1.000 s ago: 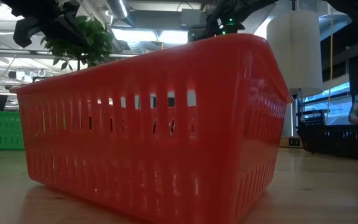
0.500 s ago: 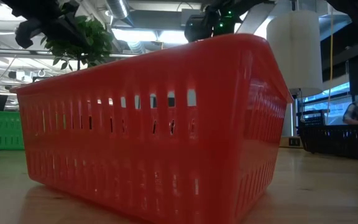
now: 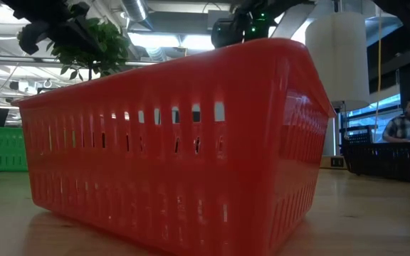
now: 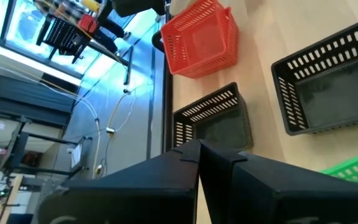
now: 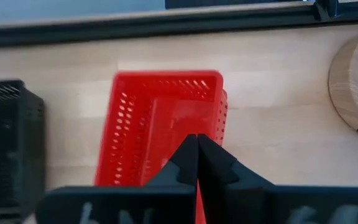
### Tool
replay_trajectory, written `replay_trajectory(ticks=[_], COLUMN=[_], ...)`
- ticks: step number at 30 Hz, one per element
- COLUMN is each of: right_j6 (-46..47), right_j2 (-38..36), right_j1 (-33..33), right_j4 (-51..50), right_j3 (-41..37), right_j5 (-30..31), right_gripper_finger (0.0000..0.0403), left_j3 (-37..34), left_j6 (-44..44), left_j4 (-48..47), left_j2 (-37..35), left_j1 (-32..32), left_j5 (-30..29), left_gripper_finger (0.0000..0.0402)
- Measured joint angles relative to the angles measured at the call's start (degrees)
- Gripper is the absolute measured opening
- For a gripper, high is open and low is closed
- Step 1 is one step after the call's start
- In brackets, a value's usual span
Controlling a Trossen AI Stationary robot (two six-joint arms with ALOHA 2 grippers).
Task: Stack baskets by color
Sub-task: Stack the middle red bin on the top red bin
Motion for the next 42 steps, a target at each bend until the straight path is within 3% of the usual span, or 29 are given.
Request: replay_trajectory(ticks=[20, 24, 30, 35, 42], right_j6=[-10.25, -12.84, -11.26, -11.07, -10.18], right_j2=[8.62, 7.58, 7.27, 7.28, 7.33], right_j1=[0.07, 0.24, 0.24, 0.21, -0.61], right_j4=[2.65, 1.15, -10.80, -13.75, -14.50], right_j3=[0.19, 4.25, 13.68, 16.57, 16.63], right_j5=[-0.91, 0.45, -0.81, -4.57, -7.91], right_gripper_finger=[0.0000, 0.0000, 0.0004, 0.0039, 0.0126], left_j3=[0.00, 0.00, 0.00, 0.00, 0.00], left_j6=[-2.56, -2.56, -2.56, -2.52, -2.39], left_j4=[0.00, 0.02, 0.02, 0.01, 0.02], left_j2=[0.01, 0.02, 0.02, 0.02, 0.02], left_j1=[0.00, -0.01, -0.01, 0.01, 0.00], left_j5=[-4.57, -4.96, -4.98, -6.55, -6.80], left_gripper_finger=[0.0000, 0.0000, 0.0000, 0.0000, 0.0000])
